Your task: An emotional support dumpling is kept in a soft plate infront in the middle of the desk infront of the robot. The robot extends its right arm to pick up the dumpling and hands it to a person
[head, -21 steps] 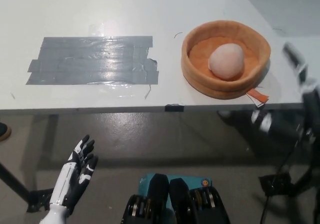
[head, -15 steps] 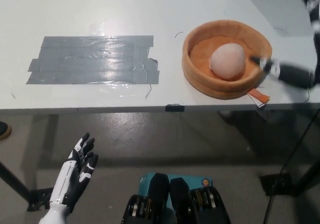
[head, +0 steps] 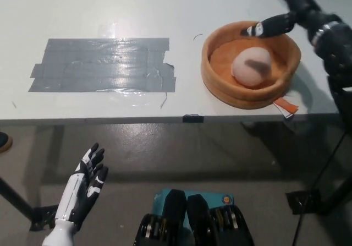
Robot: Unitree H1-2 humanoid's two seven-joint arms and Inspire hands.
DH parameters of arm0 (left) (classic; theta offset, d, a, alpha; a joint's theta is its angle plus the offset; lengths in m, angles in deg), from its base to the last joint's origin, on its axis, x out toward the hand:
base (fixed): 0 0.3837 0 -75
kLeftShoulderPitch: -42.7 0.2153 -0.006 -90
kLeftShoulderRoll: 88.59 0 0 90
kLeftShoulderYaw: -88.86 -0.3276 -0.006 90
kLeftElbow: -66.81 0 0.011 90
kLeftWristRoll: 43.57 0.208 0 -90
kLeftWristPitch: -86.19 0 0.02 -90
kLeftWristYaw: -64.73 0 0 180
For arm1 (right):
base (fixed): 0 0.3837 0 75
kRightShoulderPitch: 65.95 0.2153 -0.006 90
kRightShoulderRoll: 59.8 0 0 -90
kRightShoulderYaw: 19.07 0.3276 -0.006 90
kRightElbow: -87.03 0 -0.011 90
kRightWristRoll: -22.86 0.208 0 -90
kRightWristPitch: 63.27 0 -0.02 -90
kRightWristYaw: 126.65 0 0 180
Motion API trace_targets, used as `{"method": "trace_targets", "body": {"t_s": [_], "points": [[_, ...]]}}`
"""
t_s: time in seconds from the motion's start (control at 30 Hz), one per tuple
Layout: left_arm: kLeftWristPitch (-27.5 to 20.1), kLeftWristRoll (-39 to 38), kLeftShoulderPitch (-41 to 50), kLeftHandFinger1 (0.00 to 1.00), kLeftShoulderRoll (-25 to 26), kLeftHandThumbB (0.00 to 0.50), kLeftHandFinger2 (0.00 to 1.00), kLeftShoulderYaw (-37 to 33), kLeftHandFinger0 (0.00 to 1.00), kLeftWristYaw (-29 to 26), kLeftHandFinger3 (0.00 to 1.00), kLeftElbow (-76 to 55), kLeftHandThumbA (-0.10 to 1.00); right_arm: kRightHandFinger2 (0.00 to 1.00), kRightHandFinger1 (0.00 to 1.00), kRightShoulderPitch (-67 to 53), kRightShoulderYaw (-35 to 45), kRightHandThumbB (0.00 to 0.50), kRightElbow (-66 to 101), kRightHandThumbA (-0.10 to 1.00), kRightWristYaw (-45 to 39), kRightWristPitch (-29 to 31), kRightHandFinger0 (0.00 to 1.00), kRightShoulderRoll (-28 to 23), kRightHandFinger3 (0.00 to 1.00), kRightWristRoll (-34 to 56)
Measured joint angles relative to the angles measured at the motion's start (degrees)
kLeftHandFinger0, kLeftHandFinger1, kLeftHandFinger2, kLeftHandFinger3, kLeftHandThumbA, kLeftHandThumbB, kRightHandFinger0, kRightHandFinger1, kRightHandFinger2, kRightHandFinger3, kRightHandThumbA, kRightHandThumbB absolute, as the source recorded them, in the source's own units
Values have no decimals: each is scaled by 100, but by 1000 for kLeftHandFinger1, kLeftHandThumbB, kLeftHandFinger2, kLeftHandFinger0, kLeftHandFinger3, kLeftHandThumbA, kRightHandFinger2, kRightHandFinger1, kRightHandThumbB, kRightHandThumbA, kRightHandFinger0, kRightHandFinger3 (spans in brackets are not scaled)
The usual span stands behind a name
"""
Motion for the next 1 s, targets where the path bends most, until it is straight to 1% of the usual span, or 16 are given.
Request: {"method": "trace_targets", "body": {"t_s": [0.03, 0.07, 0.13, 0.17, 0.2, 0.27, 0.3, 0.4, 0.43, 0.47, 0.63, 0.73, 0.83, 0.93, 0.97, 1.0], "points": [[0, 0, -7, 1000, 0, 322, 1000, 0, 1000, 0, 1000, -1, 828, 1000, 1000, 117, -137, 391, -345, 946, -50, -24, 1000, 37, 1000, -37], [-1, 0, -15, 1000, 0, 323, 1000, 0, 1000, 0, 1000, -1, 826, 1000, 1000, 202, -225, 387, -588, 935, -94, -48, 1000, 72, 1000, -62], [-2, -2, -54, 1000, 3, 323, 1000, 3, 1000, 2, 1000, -4, 826, 1000, 1000, 419, -403, 394, -1184, 931, -198, -90, 1000, 177, 1000, -125], [-2, -2, -72, 1000, 3, 326, 1000, 3, 1000, 2, 1000, -8, 827, 1000, 1000, 490, -463, 380, -1356, 912, -232, -94, 1000, 222, 1000, -138], [-2, -1, -109, 1000, 3, 326, 1000, 3, 1000, 2, 1000, -19, 827, 1000, 1000, 590, -562, 379, -1696, 909, -278, -96, 1000, 305, 1000, -173], [-2, 1, -148, 1000, 3, 323, 1000, 3, 1000, 3, 1000, -26, 823, 1000, 1000, 661, -627, 388, -1983, 937, -319, -95, 1000, 415, 1000, -220], [-2, 1, -159, 1000, 3, 320, 1000, 4, 1000, 3, 1000, -26, 818, 1000, 1000, 673, -653, 390, -2088, 997, -336, -94, 1000, 453, 1000, -237], [-3, -4, -175, 1000, 3, 318, 1000, 5, 1000, 7, 1000, -26, 813, 1000, 1000, 677, -829, 382, -2431, 1000, -406, -67, 1000, 554, 1000, -305], [-3, -5, -174, 1000, 3, 318, 1000, 6, 1000, 9, 1000, -26, 812, 1000, 1000, 677, -887, 384, -2510, 1000, -421, -62, 1000, 563, 1000, -333], [-3, -6, -174, 1000, 3, 319, 1000, 7, 1000, 10, 1000, -26, 812, 1000, 1000, 677, -939, 404, -2592, 1000, -443, -55, 1000, 571, 1000, -359], [-3, -1, -179, 1000, 3, 324, 1000, 19, 1000, 9, 1000, -28, 824, 1000, 1000, 700, -1021, 432, -2917, 999, -474, -43, 1000, 573, 1000, -462], [-3, 5, -182, 1000, 3, 320, 1000, 20, 1000, 10, 1000, -28, 831, 1000, 1000, 736, -1018, 438, -3053, 1000, -464, -24, 1000, 573, 1000, -488], [-3, 24, -185, 1000, 4, 315, 1000, 20, 1000, 10, 1000, -27, 831, 1000, 1000, 750, -1031, 460, -3071, 1000, -478, -11, 1000, 571, 1000, -509], [-3, 33, -187, 1000, 4, 307, 1000, 21, 1000, 10, 1000, -27, 823, 1000, 1000, 752, -1110, 455, -3064, 995, -521, -12, 1000, 559, 1000, -563], [-3, 34, -188, 1000, 4, 306, 1000, 22, 1000, 10, 1000, -27, 824, 1000, 1000, 756, -1134, 443, -3067, 958, -533, -14, 1000, 555, 1000, -580], [-4, 36, -192, 1000, 4, 304, 1000, 26, 1000, 10, 1000, -26, 825, 1000, 1000, 766, -1165, 435, -3075, 944, -554, -25, 1000, 550, 1000, -610]]}}
